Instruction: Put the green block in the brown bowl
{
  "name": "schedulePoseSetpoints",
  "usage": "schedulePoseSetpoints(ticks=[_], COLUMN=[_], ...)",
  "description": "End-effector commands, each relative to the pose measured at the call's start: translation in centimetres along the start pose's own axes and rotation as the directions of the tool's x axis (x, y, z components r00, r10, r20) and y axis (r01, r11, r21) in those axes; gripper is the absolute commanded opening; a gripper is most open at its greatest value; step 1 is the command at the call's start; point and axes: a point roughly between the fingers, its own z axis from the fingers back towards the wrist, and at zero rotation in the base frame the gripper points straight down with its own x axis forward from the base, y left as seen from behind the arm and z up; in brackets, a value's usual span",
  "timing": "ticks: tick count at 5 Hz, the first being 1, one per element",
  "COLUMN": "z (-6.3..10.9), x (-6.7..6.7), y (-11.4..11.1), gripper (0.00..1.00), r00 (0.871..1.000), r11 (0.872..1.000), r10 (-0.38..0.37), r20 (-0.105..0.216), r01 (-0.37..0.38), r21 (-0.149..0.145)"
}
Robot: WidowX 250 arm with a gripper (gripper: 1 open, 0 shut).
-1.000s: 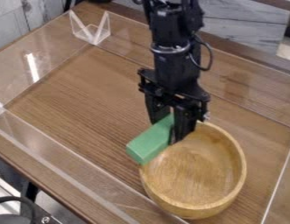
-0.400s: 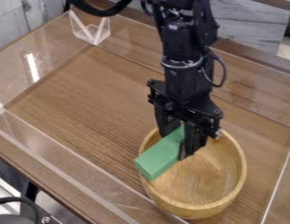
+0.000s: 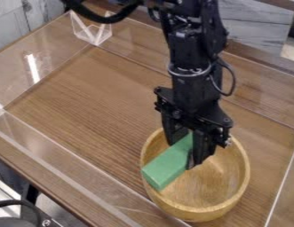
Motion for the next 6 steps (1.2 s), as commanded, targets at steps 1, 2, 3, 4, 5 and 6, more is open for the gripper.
schedulePoseSetpoints(ticks=[1, 2, 3, 4, 5, 6], z=[1.2, 1.0, 0.7, 0.4, 0.1, -0.2], x=[0.6, 0.7, 0.7, 0.7, 0.7, 0.8], y=[-0.6, -0.7, -0.9, -1.0, -1.1, -1.1], gripper=[0.0, 0.0, 0.0, 0.0, 0.0, 0.0], r00=[0.998, 0.998, 0.998, 0.998, 0.998, 0.998], r11=[1.0, 1.0, 1.0, 1.0, 1.0, 1.0], r10=[-0.016, -0.015, -0.013, -0.012, -0.01, -0.009], r20=[0.067, 0.069, 0.069, 0.068, 0.067, 0.066], r01=[0.016, 0.015, 0.014, 0.012, 0.011, 0.01], r21=[0.0, -0.003, -0.007, -0.01, -0.014, -0.017])
